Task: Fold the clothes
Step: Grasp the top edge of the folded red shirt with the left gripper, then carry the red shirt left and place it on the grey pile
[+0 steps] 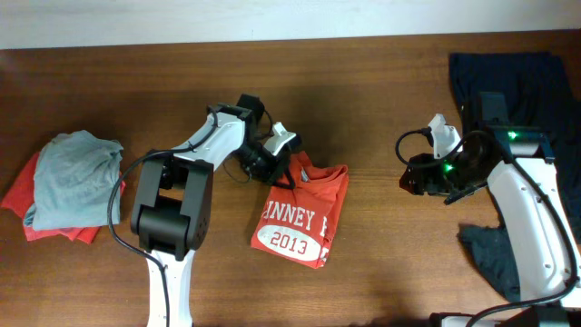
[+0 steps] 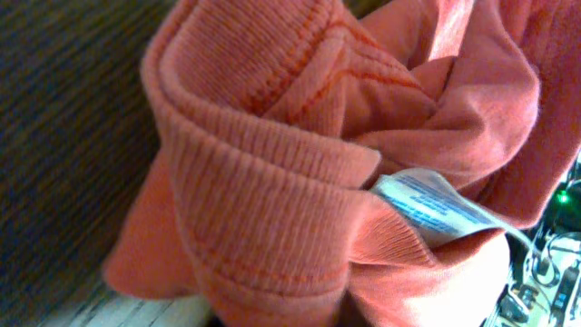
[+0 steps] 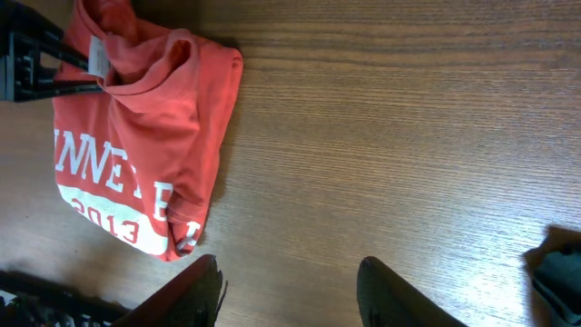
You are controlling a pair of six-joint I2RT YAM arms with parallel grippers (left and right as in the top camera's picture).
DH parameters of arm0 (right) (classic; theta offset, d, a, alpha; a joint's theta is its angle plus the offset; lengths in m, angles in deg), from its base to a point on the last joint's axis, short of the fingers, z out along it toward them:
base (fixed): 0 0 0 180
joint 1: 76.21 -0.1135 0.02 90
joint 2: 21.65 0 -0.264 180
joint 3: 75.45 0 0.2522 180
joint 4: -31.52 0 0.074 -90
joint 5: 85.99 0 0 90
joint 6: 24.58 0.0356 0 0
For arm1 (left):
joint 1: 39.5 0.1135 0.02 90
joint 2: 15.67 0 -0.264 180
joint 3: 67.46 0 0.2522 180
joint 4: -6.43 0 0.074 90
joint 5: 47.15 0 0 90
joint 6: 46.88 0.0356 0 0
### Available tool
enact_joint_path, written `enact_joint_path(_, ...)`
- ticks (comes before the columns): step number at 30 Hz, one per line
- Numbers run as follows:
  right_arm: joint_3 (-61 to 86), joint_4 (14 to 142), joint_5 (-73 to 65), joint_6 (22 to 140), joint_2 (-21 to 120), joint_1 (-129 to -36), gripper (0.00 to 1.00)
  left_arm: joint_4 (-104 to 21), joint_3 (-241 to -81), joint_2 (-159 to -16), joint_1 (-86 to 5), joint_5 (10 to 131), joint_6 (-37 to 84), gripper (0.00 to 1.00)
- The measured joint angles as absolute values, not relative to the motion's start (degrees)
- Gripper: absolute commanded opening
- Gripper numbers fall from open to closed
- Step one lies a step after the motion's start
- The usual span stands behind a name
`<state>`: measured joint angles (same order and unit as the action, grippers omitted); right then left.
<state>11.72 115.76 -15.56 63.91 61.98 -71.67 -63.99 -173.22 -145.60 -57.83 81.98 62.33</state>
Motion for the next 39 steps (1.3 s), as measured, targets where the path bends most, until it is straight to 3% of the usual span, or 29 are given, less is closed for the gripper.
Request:
enact_joint_path(7,11.72,115.87,-15.25,63.58,61.98,-71.67,0.54,-67.08,-175.19,-144.64,-55.55,76.43,60.1,0.01)
enact_joint_path(19,11.72,116.57,-12.7,63.01,61.98,-71.67,0.54,-74.51,-175.63,-122.72,-46.88,51.21,52.95,0.01)
enact_joint_path(27,11.72,116.79,-12.52,62.75,61.98,-71.67,0.54,-77.74,-175.63,-118.37,-40.45,37.11,48.1,0.01)
enact_joint_path(39,11.72,117.07,-12.5,62.4,61.98,-71.67,0.54,-70.18,-175.63,-116.79,-24.56,34.69,45.65,0.0)
